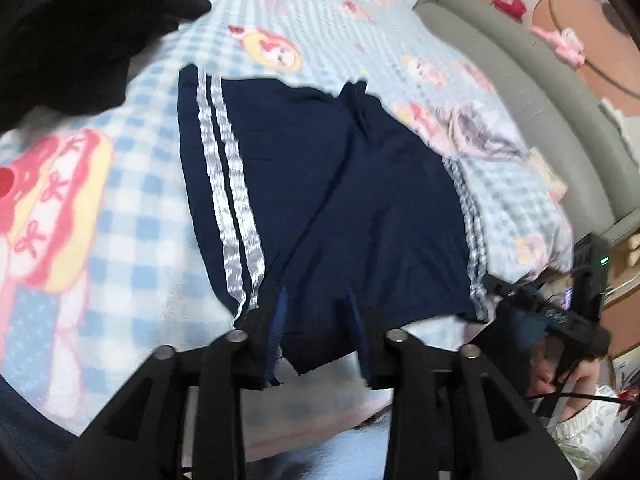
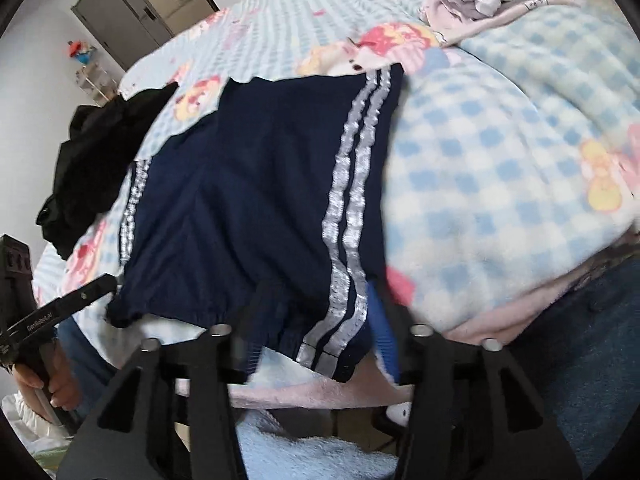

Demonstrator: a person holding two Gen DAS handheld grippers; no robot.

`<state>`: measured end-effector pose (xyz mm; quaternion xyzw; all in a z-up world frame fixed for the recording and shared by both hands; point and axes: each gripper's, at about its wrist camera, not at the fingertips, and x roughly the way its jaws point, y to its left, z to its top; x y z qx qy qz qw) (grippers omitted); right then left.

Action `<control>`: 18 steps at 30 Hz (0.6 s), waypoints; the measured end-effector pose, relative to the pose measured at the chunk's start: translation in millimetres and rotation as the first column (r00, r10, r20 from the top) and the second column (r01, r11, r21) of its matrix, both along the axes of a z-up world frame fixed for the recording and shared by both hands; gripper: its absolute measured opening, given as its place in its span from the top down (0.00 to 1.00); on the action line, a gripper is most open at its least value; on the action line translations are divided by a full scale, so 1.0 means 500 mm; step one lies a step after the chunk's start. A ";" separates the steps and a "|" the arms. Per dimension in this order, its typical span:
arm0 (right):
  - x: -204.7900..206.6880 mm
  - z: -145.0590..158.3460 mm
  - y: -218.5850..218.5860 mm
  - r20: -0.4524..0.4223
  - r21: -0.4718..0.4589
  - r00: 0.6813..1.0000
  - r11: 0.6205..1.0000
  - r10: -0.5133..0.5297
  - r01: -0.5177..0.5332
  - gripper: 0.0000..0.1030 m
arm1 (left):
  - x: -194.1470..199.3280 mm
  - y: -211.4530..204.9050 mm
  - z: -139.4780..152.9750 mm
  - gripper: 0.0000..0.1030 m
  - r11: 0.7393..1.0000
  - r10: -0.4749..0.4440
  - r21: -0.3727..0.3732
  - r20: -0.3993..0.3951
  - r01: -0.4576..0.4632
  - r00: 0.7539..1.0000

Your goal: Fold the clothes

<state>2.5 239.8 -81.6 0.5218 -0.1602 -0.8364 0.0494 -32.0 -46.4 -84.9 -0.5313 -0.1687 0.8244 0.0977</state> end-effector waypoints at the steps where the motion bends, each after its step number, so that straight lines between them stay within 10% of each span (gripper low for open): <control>1: 0.000 -0.004 -0.002 0.006 -0.006 1.000 1.000 0.006 -0.006 0.47 | -0.001 0.002 -0.010 0.65 1.000 0.001 -0.017 0.019 0.000 1.000; 18: 0.005 -0.034 0.014 0.086 -0.029 0.996 1.000 -0.001 0.003 0.46 | 0.006 -0.017 -0.026 0.65 0.999 0.037 0.033 0.017 -0.038 0.999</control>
